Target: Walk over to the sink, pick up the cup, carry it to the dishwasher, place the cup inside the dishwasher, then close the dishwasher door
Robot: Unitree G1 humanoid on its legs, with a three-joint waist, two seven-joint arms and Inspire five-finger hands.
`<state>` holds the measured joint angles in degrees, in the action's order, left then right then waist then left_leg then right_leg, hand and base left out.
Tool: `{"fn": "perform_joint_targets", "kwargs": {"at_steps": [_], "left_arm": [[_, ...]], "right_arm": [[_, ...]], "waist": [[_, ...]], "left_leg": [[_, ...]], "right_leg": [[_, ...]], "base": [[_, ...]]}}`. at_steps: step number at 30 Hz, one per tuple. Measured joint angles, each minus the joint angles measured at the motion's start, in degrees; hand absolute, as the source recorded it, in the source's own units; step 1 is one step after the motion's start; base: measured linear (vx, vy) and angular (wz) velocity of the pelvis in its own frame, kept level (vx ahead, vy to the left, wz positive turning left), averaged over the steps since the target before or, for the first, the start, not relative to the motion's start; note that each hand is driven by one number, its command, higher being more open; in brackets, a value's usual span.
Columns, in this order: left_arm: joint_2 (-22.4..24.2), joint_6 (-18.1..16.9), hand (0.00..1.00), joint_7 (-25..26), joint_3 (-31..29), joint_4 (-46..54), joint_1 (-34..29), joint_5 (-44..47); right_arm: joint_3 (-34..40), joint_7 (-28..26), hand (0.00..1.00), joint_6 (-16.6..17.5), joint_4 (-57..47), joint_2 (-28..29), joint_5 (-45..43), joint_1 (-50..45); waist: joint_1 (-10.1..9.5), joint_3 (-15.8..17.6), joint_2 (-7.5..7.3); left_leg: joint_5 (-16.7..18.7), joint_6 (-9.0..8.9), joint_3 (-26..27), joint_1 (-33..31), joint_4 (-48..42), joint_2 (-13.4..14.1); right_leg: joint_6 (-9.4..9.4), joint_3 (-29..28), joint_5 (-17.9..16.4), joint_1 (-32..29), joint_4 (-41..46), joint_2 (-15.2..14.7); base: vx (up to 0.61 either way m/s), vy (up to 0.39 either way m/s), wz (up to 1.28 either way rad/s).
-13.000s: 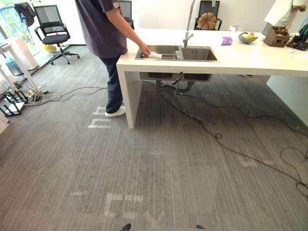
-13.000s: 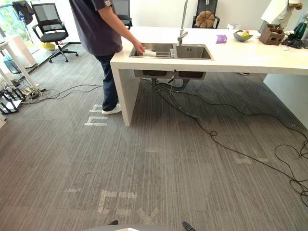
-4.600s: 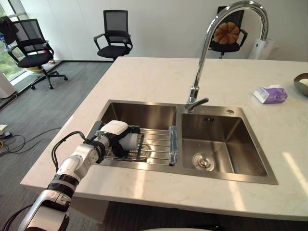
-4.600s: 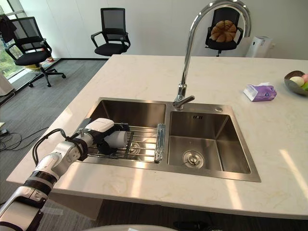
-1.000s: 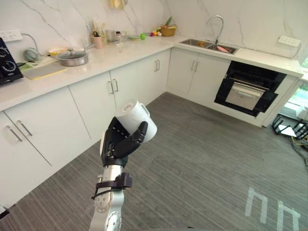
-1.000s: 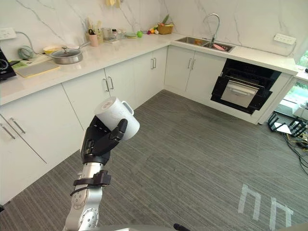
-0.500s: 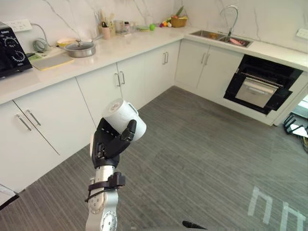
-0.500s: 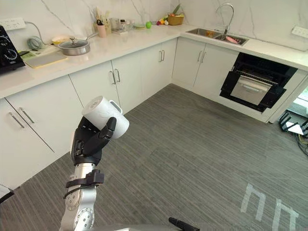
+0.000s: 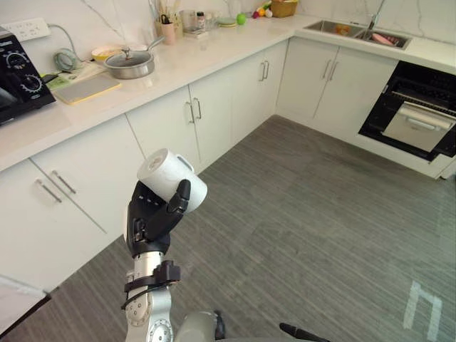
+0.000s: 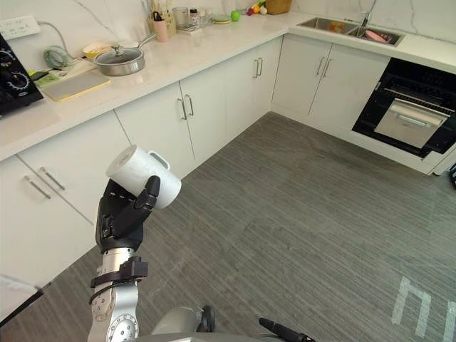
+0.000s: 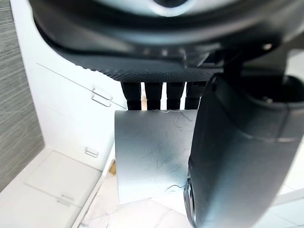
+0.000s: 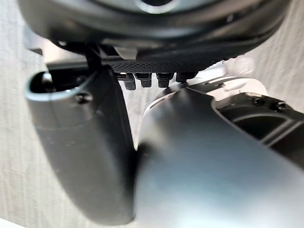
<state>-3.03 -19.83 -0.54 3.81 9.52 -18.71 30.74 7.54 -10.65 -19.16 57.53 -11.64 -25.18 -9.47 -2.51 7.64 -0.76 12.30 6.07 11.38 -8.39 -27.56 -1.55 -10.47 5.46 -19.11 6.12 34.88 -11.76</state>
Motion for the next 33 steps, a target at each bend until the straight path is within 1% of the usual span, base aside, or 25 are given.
{"fn": "perform_joint_targets", "kwargs": {"at_steps": [1,2,3,4,6,7,10,12,13,14,15,16,17,18,19,21,22,25,26,27,29,30,31,32,33], "left_arm": [[-0.38,0.79,0.0,-0.62,0.27,0.0,-0.02,0.1],[-1.35,1.68,0.0,-1.63,1.39,0.02,-0.07,0.11],[-1.83,2.04,0.0,-2.25,2.03,0.3,-0.06,0.08],[-2.95,2.59,0.0,-2.75,4.33,2.29,0.07,-0.1],[-3.5,2.53,0.0,-3.58,7.27,2.86,1.32,-0.65],[-3.66,2.65,0.0,-3.8,10.16,3.1,2.95,-2.03],[-3.74,3.63,0.0,-4.76,13.59,3.14,7.05,-3.56],[-3.68,5.26,0.0,-5.77,18.0,3.13,12.01,-3.76],[-3.69,5.35,0.0,-6.37,18.9,3.14,12.84,-3.75],[-3.69,5.37,0.0,-7.59,20.39,3.26,13.86,-3.72],[-3.52,5.35,0.0,-8.61,21.53,3.43,14.44,-3.72],[-3.47,5.34,0.0,-9.02,21.91,3.6,14.46,-3.72],[-3.41,5.21,0.0,-9.54,22.45,4.03,14.0,-3.73],[-3.12,5.17,0.0,-9.57,22.56,3.79,13.19,-3.8],[-2.8,5.25,0.0,-9.49,22.78,3.52,12.91,-3.89],[-2.65,4.89,0.0,-9.33,24.12,3.31,13.65,-5.28],[-2.58,4.73,0.0,-9.21,24.65,3.25,13.83,-5.79],[-2.55,3.96,0.0,-8.21,25.95,3.24,13.85,-7.76],[-2.08,3.77,0.0,-8.02,25.88,3.25,13.75,-7.74],[-1.07,2.69,0.0,-8.24,25.18,3.43,13.58,-7.74],[1.23,2.26,0.0,-8.09,22.21,3.4,10.35,-7.75],[1.18,2.14,0.0,-8.01,20.87,3.36,9.22,-7.74],[0.36,2.05,0.0,-7.63,17.61,3.36,6.71,-7.62],[0.16,1.86,0.0,-7.4,16.27,3.36,5.91,-7.51],[0.12,1.51,0.0,-6.99,13.7,3.41,4.65,-6.87]], "right_arm": [[0.93,0.49,1.0,0.2,0.3,0.53,-0.49,-0.15],[1.87,1.41,1.0,0.41,0.68,0.99,-1.39,-0.74],[2.17,1.86,1.0,0.48,0.84,1.21,-1.95,-0.85],[3.17,2.07,1.0,0.85,1.4,1.78,-2.46,-1.27],[3.83,2.02,1.0,1.14,0.91,2.49,-2.91,-1.48],[5.81,1.9,1.0,1.98,-0.79,4.25,-4.56,-1.6],[6.35,2.29,1.0,4.5,-4.3,5.99,-4.82,-1.7],[8.06,4.65,1.0,6.82,-7.83,6.84,-4.92,-2.6],[8.15,5.62,1.0,7.36,-8.67,7.15,-4.93,-3.03],[8.13,7.58,1.0,8.12,-9.88,7.84,-4.9,-3.8],[8.13,9.72,1.0,8.52,-10.71,8.44,-4.86,-4.42],[8.11,10.84,1.0,8.64,-11.01,8.72,-4.83,-4.67],[8.09,12.13,1.0,8.9,-11.18,9.18,-4.78,-5.43],[8.07,12.75,1.0,9.02,-11.1,8.8,-4.63,-5.76],[8.11,13.06,1.0,9.15,-11.12,8.12,-4.55,-5.52],[7.95,13.86,1.0,9.34,-12.01,8.35,-3.77,-4.7],[7.95,13.85,1.0,9.3,-12.37,8.43,-3.71,-4.75],[8.67,13.75,1.0,8.3,-16.08,9.38,-0.81,-5.85],[9.31,13.64,1.0,7.94,-18.48,9.45,0.36,-6.95],[8.26,13.55,1.0,8.14,-21.04,9.65,1.82,-8.74],[7.12,13.54,1.0,8.07,-20.98,8.3,3.96,-8.67],[6.42,13.56,1.0,8.17,-21.0,8.12,4.44,-8.74],[5.37,13.72,1.0,8.34,-20.97,8.04,4.46,-8.99],[4.89,13.78,1.0,8.45,-20.97,7.89,4.45,-8.95],[3.81,13.75,1.0,8.92,-20.96,7.28,4.44,-8.52]], "waist": [[-0.01,-0.16,-0.14],[-0.22,-1.18,-0.26],[-0.28,-1.82,-0.75],[-0.19,-2.39,-1.91],[0.7,-2.41,-1.69],[2.25,-2.31,-1.37],[5.22,-1.9,-0.77],[6.68,-0.5,1.21],[6.9,-0.18,1.75],[6.93,-0.15,1.83],[6.72,-0.22,1.51],[6.5,-0.29,1.22],[6.17,-0.69,0.17],[6.08,-0.57,0.72],[5.97,-0.57,2.09],[5.93,-0.5,2.5],[6.03,-0.48,2.49],[6.2,-0.66,2.95],[5.8,-0.27,4.55],[5.27,0.01,3.09],[4.36,0.51,4.27],[4.13,0.62,4.11],[3.26,0.78,3.7],[2.53,0.79,3.58],[1.08,0.74,3.52]], "left_leg": [[0.56,0.75,0.19,1.25,0.13,-0.35],[1.83,0.81,0.4,3.4,1.06,-1.34],[2.3,0.55,0.59,4.55,1.97,-2.05],[2.61,0.74,1.18,7.41,4.77,-3.81],[2.28,0.74,1.56,9.73,8.27,-4.11],[0.67,0.68,1.9,12.86,13.0,-4.15],[-0.96,-0.62,2.55,17.57,18.33,-3.61],[-0.23,-2.08,1.64,22.52,20.55,-0.35],[0.04,-2.55,1.5,23.44,20.43,0.71],[0.6,-3.52,1.46,24.82,19.95,2.18],[1.83,-5.57,1.89,26.52,19.47,3.25],[2.48,-6.58,2.32,27.6,19.42,3.38],[4.67,-8.15,3.76,29.9,18.74,3.72],[7.18,-10.18,5.74,31.74,17.11,5.15],[7.88,-10.54,7.0,32.22,16.29,6.62],[7.25,-10.65,9.0,32.6,12.98,8.62],[6.79,-10.97,8.97,32.46,11.54,9.2],[1.02,-8.76,8.91,27.87,-4.15,13.73],[-6.46,-7.98,7.17,22.34,-15.59,17.91],[-15.38,-9.41,2.82,14.05,-31.0,19.49],[-15.41,-9.14,-1.54,4.09,-46.93,20.8],[-14.35,-8.4,-1.6,1.52,-49.21,21.03],[-10.67,-6.6,-0.53,-3.74,-48.72,21.37],[-9.29,-6.14,0.24,-5.59,-46.8,21.46],[-6.33,-5.94,2.17,-8.42,-40.09,21.3]], "right_leg": [[-0.13,0.7,0.17,-0.57,6.07,-0.63],[-0.31,2.91,2.14,-1.54,17.79,-2.1],[-0.09,4.19,4.31,-1.98,22.51,-3.02],[1.23,6.73,8.57,-3.32,31.5,-4.18],[1.9,6.32,8.16,-7.16,36.81,-1.55],[3.05,7.22,7.47,-11.94,38.39,0.85],[5.32,9.02,6.17,-20.87,36.87,1.9],[8.36,11.42,4.42,-25.55,26.8,3.24],[8.43,11.93,4.38,-25.68,21.53,3.72],[7.58,12.04,5.17,-24.92,8.62,4.48],[7.64,11.91,7.8,-23.73,-3.31,4.92],[7.99,11.89,9.9,-23.16,-8.12,4.77],[8.96,12.0,15.86,-22.03,-15.52,4.28],[13.52,13.15,23.62,-20.24,-15.68,5.51],[13.82,13.03,22.19,-20.23,-14.38,6.98],[15.28,12.11,15.95,-22.2,-7.48,8.45],[15.69,12.08,14.76,-22.27,-6.56,8.85],[16.63,13.32,10.76,-18.86,-7.6,11.65],[15.76,14.84,8.71,-16.36,-7.32,11.82],[16.36,14.59,4.56,-15.42,-4.11,10.86],[16.91,13.09,2.65,-11.82,-5.13,13.47],[17.25,12.6,2.26,-10.23,-6.38,14.08],[17.32,12.06,2.19,-5.07,-11.15,15.22],[17.24,11.42,2.24,-3.43,-12.89,15.68],[16.09,9.69,2.96,-1.01,-15.88,16.73]], "base": [[0.33,0.078,-0.05],[0.34,0.073,-0.11],[0.41,0.076,-0.26],[0.3,0.026,-0.3],[0.29,-0.01,-0.29],[0.25,-0.019,-0.2],[0.27,-0.011,-0.18],[0.34,-0.056,0.11],[0.37,-0.097,0.26],[0.48,-0.177,0.27],[0.41,-0.159,0.21],[0.46,-0.205,0.05],[0.53,-0.235,-0.18],[0.53,-0.235,-0.31],[0.58,-0.28,-0.45],[0.42,-0.291,-0.39],[0.33,-0.296,-0.32],[0.31,-0.241,-0.43],[0.38,-0.113,-0.32],[0.45,-0.124,-0.38],[0.34,-0.112,-0.43],[0.34,-0.149,-0.47],[0.37,-0.154,-0.35],[0.38,-0.154,-0.51],[0.38,-0.141,-0.6]]}}
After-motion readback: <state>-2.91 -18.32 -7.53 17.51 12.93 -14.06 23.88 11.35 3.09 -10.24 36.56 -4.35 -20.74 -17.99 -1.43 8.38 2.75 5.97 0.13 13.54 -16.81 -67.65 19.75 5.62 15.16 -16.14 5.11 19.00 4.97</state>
